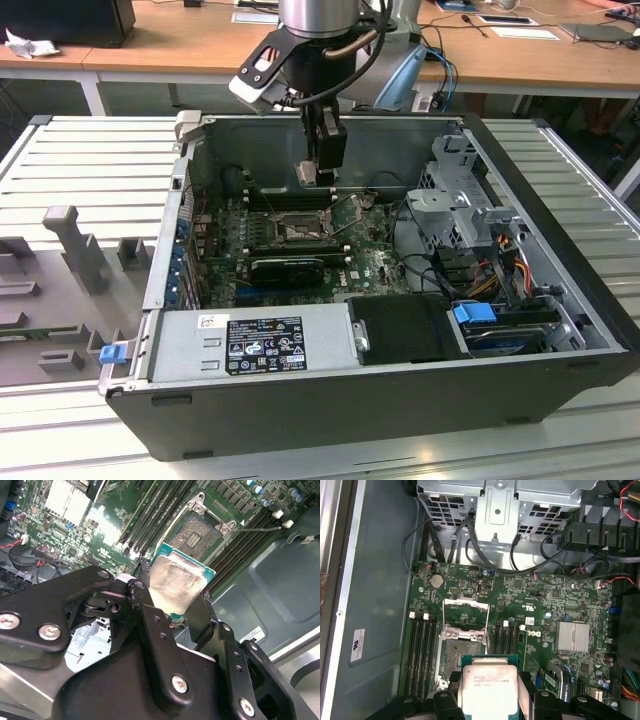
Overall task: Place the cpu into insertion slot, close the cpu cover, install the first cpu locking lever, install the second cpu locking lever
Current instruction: 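Place the cpu into insertion slot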
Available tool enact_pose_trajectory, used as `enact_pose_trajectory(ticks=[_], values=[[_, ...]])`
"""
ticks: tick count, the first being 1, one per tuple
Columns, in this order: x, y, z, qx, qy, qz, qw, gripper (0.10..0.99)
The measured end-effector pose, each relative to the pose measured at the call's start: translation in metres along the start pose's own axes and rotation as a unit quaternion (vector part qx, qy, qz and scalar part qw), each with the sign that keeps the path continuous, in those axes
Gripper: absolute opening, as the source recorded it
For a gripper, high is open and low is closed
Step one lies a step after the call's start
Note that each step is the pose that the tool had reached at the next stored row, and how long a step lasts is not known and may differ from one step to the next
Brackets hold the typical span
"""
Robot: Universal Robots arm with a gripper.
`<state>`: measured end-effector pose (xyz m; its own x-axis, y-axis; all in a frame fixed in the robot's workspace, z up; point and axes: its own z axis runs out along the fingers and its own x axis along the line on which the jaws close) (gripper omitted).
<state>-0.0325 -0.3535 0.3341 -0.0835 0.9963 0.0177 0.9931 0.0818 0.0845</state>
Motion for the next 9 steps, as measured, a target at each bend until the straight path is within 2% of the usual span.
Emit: enact_pose_trajectory(ticks=[9], values=[[0.0, 0.0, 0.0003, -0.0006, -0.0026, 0.031, 0.9995, 0.529]])
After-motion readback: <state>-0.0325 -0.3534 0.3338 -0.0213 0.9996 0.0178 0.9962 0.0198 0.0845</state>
